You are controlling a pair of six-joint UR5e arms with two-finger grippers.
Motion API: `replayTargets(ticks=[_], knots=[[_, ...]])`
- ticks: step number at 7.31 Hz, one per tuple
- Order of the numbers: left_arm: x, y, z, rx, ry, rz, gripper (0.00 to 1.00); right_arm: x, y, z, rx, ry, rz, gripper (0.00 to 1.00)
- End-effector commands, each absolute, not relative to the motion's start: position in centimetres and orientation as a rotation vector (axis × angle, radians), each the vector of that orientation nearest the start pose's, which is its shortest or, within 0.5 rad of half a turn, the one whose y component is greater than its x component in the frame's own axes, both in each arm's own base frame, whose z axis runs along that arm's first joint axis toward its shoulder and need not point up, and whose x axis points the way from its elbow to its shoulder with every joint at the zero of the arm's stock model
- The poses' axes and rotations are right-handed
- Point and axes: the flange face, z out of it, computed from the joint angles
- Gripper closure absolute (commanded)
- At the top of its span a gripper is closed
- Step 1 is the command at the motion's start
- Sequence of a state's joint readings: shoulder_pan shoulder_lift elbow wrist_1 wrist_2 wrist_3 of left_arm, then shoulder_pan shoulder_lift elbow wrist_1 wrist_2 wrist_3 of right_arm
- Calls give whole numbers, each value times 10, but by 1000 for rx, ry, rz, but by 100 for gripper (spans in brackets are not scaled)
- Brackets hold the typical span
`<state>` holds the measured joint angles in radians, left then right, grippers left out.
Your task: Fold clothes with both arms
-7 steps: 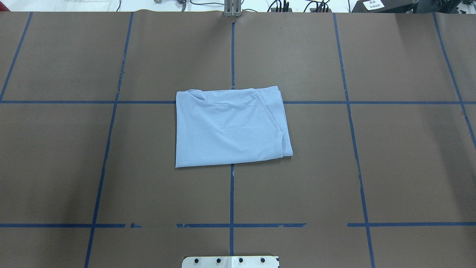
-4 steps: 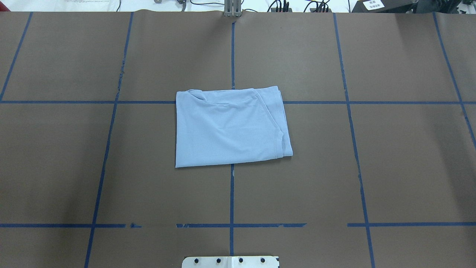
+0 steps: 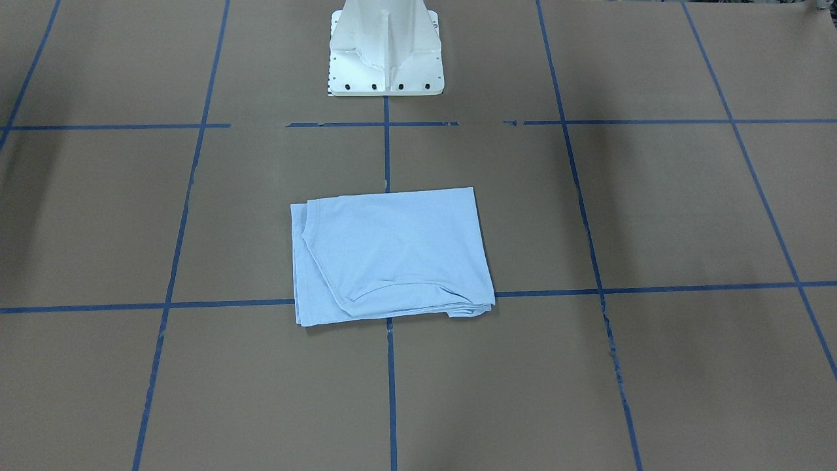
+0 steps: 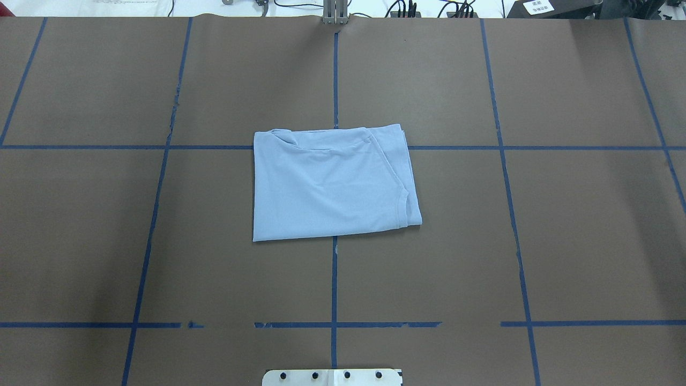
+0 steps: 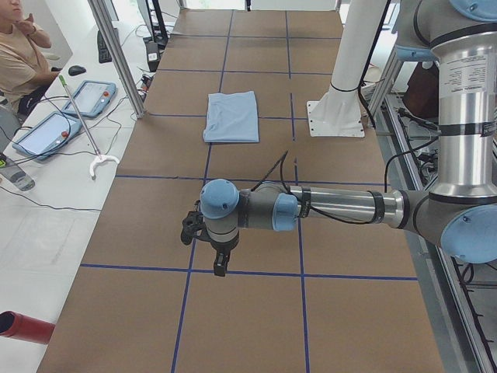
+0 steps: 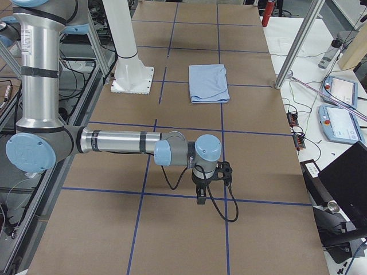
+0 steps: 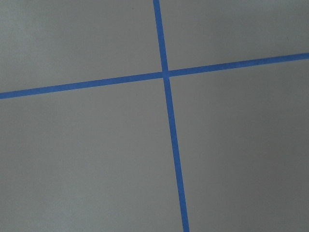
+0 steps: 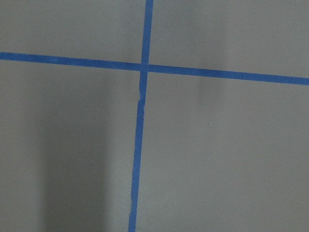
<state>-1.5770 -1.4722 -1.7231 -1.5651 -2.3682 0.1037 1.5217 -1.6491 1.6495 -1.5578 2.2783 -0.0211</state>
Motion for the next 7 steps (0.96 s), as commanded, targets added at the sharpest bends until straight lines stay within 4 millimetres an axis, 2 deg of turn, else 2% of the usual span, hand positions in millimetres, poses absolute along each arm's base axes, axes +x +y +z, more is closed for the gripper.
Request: replayTargets(ticks=[1, 7], knots=[[-65, -453, 626, 92, 791, 107, 0, 46, -463, 660, 3, -707, -69, 0], [-66, -454, 623, 98, 782, 110, 0, 46, -463, 658, 8, -706, -72, 0]])
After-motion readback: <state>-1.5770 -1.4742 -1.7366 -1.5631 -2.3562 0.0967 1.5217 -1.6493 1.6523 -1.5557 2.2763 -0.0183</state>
